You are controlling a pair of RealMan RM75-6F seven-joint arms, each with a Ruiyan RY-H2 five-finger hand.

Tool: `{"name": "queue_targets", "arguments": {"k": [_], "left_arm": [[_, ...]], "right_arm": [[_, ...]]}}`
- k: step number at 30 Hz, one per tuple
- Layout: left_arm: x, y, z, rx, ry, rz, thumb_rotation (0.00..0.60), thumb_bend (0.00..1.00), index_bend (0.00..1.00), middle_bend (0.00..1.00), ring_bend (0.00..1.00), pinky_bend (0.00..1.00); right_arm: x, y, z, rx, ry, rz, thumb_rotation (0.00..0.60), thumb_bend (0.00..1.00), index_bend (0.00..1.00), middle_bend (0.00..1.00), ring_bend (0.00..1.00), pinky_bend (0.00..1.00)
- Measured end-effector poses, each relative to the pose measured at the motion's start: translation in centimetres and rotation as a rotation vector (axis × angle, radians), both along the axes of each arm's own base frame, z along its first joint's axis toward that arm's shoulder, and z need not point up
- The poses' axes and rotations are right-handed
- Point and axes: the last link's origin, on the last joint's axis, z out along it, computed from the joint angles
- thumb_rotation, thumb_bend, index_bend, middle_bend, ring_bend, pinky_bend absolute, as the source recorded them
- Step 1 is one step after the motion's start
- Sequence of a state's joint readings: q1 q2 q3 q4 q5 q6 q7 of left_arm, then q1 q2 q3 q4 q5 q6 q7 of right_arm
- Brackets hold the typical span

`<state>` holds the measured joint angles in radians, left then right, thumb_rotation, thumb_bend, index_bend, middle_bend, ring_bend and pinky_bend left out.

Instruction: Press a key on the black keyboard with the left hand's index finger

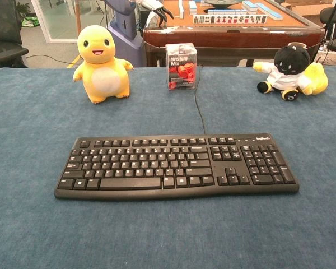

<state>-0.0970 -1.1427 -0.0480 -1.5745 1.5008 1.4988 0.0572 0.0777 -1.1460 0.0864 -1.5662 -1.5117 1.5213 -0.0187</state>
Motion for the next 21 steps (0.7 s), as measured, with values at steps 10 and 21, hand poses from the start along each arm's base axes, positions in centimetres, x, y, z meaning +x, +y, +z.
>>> {"name": "queue_targets", "arguments": {"k": [10,21], "left_arm": [[0.3,0.1,-0.5,-0.029,-0.01,-0.019,0.6,0.26,0.28,0.36,0.38,0.62],[2.5,1.2,-1.6,-0.092,-0.113,-0.102,0.6,0.29,0.3,0.7,0.74,1.0]], "right_arm": [[0.0,0.1,-0.1,-0.001,-0.006,-0.004,0.6,0.02,0.23,0.21,0.12,0.34],[0.1,0.5,0.0,-0.016,-0.004,-0.001,0.6,0.02,0.23,0.21,0.12,0.34]]}}
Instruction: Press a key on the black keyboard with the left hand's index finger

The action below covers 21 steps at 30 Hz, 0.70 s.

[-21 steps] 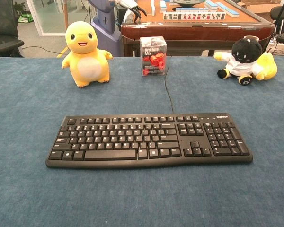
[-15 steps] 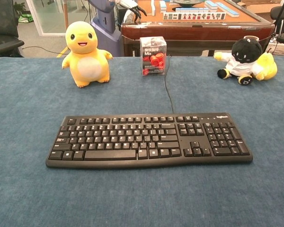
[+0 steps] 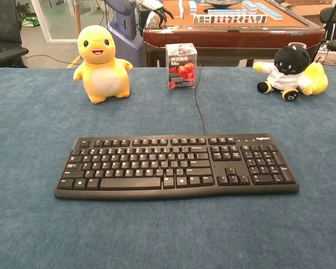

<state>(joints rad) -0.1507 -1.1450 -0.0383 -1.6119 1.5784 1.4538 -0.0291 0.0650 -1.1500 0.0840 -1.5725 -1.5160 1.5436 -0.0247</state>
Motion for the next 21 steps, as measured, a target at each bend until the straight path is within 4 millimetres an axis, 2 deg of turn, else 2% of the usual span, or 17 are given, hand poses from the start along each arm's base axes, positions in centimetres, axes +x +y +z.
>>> {"name": "queue_targets", "arguments": {"k": [4,8,14,21], "left_arm": [[1.6,0.9,-0.7,-0.059,-0.022,-0.055,0.6,0.34,0.3,0.87,0.84,1.0],[3.0,1.7,-1.5,-0.119,-0.02,-0.09,0.6,0.39,0.27,0.98,0.93,1.0],[5.2,3.4,-2.9,-0.239,0.008,-0.132,0.6,0.48,0.24,1.0,0.94,1.0],[7.1,5.0,-4.9,-0.333,0.09,-0.206,0.6,0.49,0.23,1.0,0.94,1.0]], "right_arm": [[0.1,0.2,0.1,-0.008,-0.003,0.003,0.6,0.02,0.23,0.21,0.12,0.34],[-0.1,0.1,0.1,-0.004,-0.002,-0.004,0.6,0.02,0.23,0.21,0.12,0.34],[0.0,0.2,0.3,-0.011,-0.002,-0.004,0.6,0.02,0.23,0.21,0.12,0.34],[0.0,0.6,0.6,-0.027,-0.007,-0.004,0.6,0.02,0.23,0.21,0.12,0.34]]}}
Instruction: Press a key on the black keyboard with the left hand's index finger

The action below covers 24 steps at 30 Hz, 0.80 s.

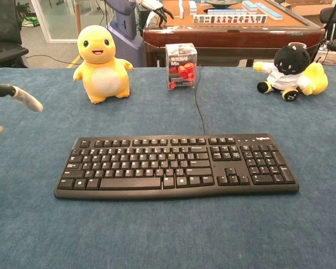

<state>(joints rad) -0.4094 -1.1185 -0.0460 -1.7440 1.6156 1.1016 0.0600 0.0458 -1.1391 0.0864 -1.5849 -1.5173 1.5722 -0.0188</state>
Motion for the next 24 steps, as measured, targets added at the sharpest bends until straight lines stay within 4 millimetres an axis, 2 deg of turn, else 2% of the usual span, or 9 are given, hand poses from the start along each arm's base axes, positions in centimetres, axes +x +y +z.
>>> {"name": "queue_targets", "arguments": {"k": [7,24], "left_arm": [[0.7,0.8,-1.9,-0.048,0.036,-0.037,0.6,0.49,0.23,1.0,0.95,1.0],[0.2,1.4,-4.0,-0.114,0.176,-0.015,0.6,0.5,0.17,1.0,0.95,1.0]], "right_arm": [[-0.1,0.1,0.2,-0.004,-0.005,-0.002,0.6,0.02,0.23,0.22,0.12,0.34],[0.0,0.3,0.3,-0.002,-0.004,-0.007,0.6,0.02,0.23,0.22,0.12,0.34]]}}
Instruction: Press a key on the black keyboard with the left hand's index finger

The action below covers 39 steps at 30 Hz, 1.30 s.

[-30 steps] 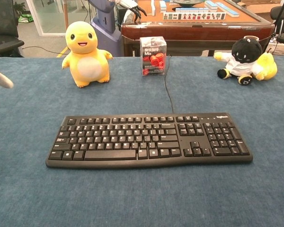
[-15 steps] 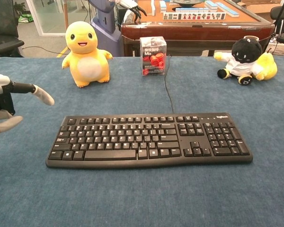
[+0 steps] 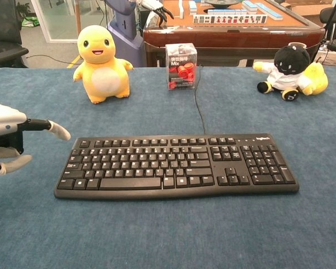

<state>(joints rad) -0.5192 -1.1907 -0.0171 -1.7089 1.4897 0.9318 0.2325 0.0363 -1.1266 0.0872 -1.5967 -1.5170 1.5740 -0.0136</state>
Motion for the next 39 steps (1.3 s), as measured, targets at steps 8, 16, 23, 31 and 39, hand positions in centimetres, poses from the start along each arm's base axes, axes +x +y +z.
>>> {"name": "queue_targets", "arguments": {"k": [8,16,23,31,39], "left_arm": [[0.2,0.2,-0.8,-0.018,0.017,-0.008,0.6,0.5,0.18,1.0,0.95,1.0],[0.2,0.0,-1.6,-0.039,0.039,-0.013,0.6,0.5,0.23,1.0,0.95,1.0],[0.3,-0.4,-2.3,-0.064,0.056,-0.016,0.6,0.5,0.23,1.0,0.95,1.0],[0.3,-0.5,-2.6,-0.069,0.068,-0.015,0.6,0.5,0.23,1.0,0.95,1.0],[0.2,-0.5,-2.5,-0.065,0.063,-0.004,0.6,0.5,0.23,1.0,0.95,1.0]], "right_arm": [[0.0,-0.1,-0.2,0.007,0.004,-0.001,0.6,0.02,0.23,0.22,0.12,0.34],[0.0,0.0,-0.1,0.005,0.002,-0.001,0.6,0.02,0.23,0.22,0.12,0.34],[0.0,0.0,-0.1,0.007,0.003,-0.002,0.6,0.02,0.23,0.22,0.12,0.34],[0.0,0.0,-0.1,0.01,0.003,-0.003,0.6,0.02,0.23,0.22,0.12,0.34],[0.0,-0.1,-0.2,0.015,0.004,-0.005,0.6,0.02,0.23,0.22,0.12,0.34]]}}
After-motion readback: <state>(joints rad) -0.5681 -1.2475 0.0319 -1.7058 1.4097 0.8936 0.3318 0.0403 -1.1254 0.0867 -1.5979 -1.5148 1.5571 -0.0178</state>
